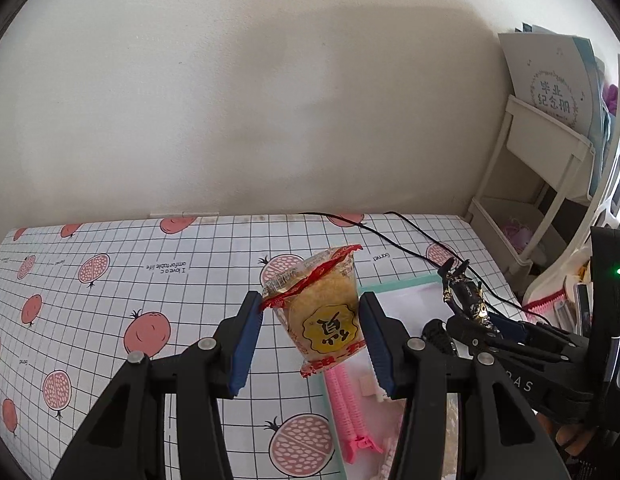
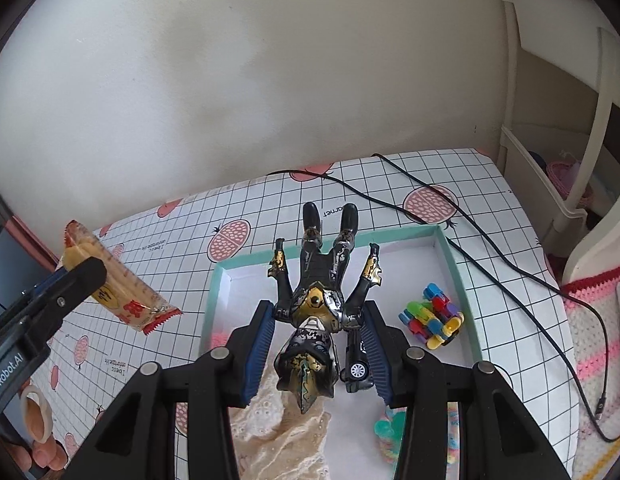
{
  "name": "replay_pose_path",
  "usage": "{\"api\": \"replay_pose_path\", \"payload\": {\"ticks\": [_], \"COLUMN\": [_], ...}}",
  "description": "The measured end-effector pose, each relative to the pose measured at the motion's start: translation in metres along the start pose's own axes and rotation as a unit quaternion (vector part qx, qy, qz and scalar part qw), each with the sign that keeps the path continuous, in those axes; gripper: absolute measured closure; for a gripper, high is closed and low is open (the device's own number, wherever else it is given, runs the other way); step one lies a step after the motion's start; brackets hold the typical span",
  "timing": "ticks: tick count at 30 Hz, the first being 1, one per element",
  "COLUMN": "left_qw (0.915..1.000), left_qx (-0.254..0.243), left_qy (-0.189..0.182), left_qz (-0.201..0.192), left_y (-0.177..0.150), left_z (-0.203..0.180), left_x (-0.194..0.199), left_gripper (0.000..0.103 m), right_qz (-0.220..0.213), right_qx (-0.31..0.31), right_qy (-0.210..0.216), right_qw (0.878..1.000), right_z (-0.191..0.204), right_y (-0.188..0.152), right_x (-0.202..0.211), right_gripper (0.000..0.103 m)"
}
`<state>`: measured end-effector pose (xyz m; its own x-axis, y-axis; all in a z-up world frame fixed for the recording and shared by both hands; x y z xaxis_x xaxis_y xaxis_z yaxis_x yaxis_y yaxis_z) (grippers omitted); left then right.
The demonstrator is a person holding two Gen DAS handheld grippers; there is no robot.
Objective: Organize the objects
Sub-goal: 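Lift and carry the snack bar and robot figure with both tools over the tray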
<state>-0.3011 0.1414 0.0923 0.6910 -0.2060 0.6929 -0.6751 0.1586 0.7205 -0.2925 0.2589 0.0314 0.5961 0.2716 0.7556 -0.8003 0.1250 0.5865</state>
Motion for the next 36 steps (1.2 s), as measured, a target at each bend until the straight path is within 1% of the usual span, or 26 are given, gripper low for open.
{"api": "replay_pose_path", "payload": {"ticks": [3,7,10,16,19,21,22,27,30,36], "left_qw": [0.9998,0.9989,0.9983,0.9983,0.9984,0.9982,0.9980,0.9968,0.9963,0.9966], "left_qx": [-0.010,-0.010,-0.009,0.020,0.025,0.028,0.029,0.029,0.032,0.040], "left_qy": [-0.002,-0.016,-0.020,-0.020,-0.011,-0.013,-0.012,-0.016,-0.015,-0.011], "left_qz": [0.017,0.043,0.054,0.051,0.049,0.052,0.055,0.073,0.078,0.071], "left_y": [-0.007,-0.015,-0.020,-0.016,-0.016,-0.017,-0.019,-0.031,-0.034,-0.032], "left_z": [-0.007,-0.015,-0.020,-0.016,-0.016,-0.017,-0.018,-0.022,-0.019,-0.012], "left_x": [-0.009,-0.019,-0.028,-0.040,-0.051,-0.060,-0.065,-0.083,-0.085,-0.076], "left_gripper": [0.052,0.052,0.052,0.052,0.052,0.055,0.061,0.061,0.062,0.062], "right_qz": [0.012,0.028,0.035,0.042,0.042,0.041,0.039,0.040,0.041,0.034], "right_qx": [0.000,0.002,0.002,0.006,0.008,0.009,0.011,0.016,0.012,0.004], "right_qy": [0.000,0.001,0.002,0.001,0.000,0.001,0.002,-0.002,0.002,-0.001], "right_qw": [1.000,1.000,0.999,0.999,0.999,0.999,0.999,0.999,0.999,0.999], "right_z": [-0.003,-0.005,-0.006,-0.002,-0.001,0.001,0.002,0.004,0.003,0.001], "right_y": [-0.006,-0.014,-0.018,-0.022,-0.022,-0.021,-0.021,-0.022,-0.023,-0.019], "right_x": [-0.003,-0.009,-0.014,-0.019,-0.021,-0.024,-0.024,-0.029,-0.031,-0.029], "right_gripper": [0.056,0.056,0.056,0.056,0.056,0.056,0.056,0.056,0.056,0.056]}}
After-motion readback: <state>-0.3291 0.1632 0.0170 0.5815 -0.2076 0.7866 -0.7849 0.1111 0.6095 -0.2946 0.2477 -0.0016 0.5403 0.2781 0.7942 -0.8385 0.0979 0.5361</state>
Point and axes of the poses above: each gripper's, at about its wrist camera, not at the fingertips, and x roughly against the way its jaws point, z to its left, y to its top, the point moved 7 cm from there along -x, roughly the way its jaws point, and after that the axes turned 3 degrees about y, right-handed, at the moved point
